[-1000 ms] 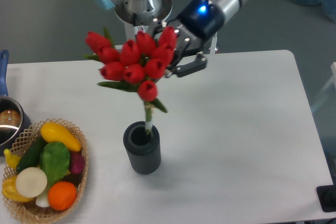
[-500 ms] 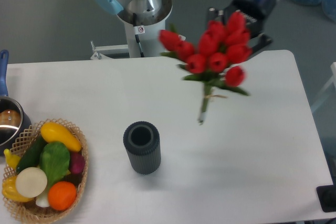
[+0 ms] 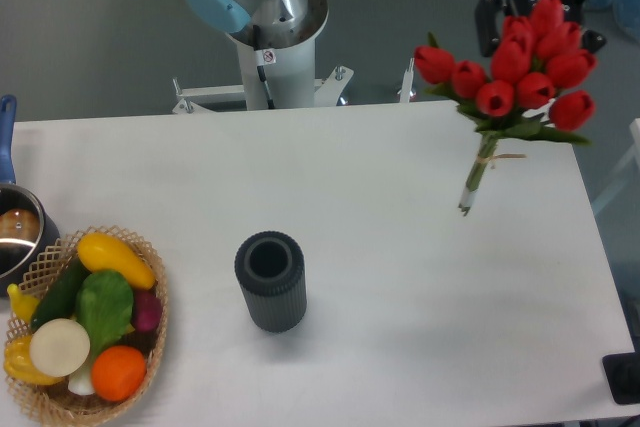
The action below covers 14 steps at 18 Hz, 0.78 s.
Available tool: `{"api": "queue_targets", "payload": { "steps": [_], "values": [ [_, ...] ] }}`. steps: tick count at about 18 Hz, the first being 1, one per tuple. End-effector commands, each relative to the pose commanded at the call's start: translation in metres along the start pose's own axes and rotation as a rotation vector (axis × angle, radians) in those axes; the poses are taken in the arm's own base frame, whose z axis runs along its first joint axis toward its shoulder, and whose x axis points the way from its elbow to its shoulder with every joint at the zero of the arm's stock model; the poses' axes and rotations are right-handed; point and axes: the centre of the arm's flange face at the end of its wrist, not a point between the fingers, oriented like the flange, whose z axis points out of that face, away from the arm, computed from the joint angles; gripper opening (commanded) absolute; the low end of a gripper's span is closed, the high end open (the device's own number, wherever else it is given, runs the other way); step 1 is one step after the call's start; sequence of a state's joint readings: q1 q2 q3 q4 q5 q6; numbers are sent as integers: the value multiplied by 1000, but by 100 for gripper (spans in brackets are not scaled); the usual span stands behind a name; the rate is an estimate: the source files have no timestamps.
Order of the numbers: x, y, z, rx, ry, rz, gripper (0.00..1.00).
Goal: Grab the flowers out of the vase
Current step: 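Carry the held tulips up and away from the vase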
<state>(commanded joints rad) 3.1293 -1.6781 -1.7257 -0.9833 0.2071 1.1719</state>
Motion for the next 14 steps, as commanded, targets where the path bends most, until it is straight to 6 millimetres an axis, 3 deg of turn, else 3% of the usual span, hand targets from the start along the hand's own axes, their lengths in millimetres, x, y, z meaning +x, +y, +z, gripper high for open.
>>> {"api": "queue_targets", "payload": {
  "steps": [14],
  "values": [
    [-10, 11, -5, 0, -12, -9, 36]
  ]
}}
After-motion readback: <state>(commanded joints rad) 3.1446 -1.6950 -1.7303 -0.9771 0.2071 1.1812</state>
